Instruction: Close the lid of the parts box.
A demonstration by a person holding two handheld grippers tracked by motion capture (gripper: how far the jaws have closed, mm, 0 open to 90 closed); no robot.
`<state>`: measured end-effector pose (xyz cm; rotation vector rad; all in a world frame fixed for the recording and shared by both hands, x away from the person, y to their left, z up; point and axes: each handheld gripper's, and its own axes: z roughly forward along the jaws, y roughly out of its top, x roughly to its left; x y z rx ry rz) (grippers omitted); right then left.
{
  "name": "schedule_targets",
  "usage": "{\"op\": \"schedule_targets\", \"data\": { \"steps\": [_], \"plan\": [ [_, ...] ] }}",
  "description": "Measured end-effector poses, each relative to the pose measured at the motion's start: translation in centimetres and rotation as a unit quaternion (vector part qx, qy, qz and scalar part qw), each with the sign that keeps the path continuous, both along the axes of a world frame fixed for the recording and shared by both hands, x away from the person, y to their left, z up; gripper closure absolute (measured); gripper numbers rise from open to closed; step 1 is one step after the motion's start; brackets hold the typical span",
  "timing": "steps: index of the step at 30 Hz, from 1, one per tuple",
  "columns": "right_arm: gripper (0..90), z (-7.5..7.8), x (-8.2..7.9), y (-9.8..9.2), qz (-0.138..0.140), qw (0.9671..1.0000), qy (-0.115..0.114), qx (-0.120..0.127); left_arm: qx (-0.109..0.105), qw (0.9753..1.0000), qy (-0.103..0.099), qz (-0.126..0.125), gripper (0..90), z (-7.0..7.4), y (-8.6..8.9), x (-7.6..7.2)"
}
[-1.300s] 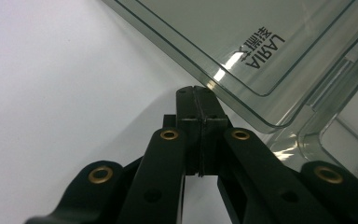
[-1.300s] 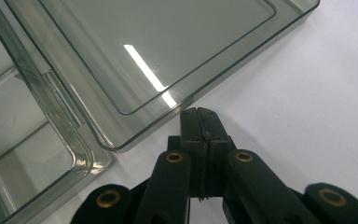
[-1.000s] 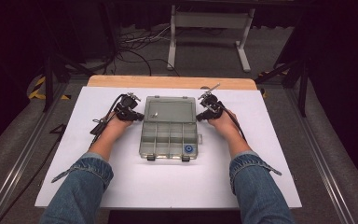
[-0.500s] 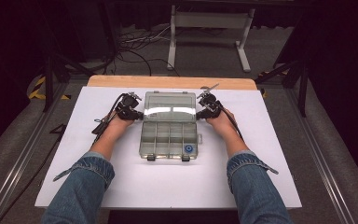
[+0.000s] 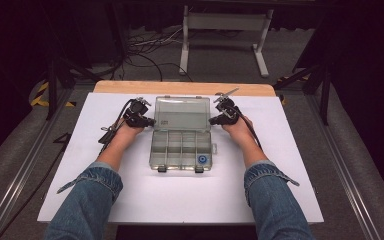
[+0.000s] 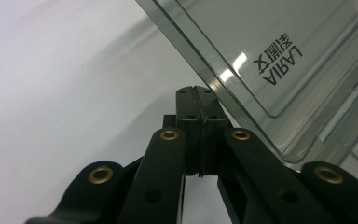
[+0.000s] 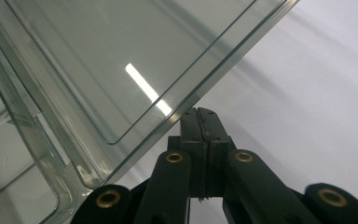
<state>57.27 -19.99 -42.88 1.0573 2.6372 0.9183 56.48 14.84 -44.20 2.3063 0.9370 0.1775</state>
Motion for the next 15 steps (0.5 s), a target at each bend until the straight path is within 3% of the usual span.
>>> {"op": "schedule_targets", "data": {
  "steps": [15],
  "plan": [
    [90.0,1.7,-0.3,-0.3,-0.010,0.9989,-0.038,0.026,-0.009,0.9998,-0.018,0.008,89.4,1.2,0.1,-0.4]
  ]
}}
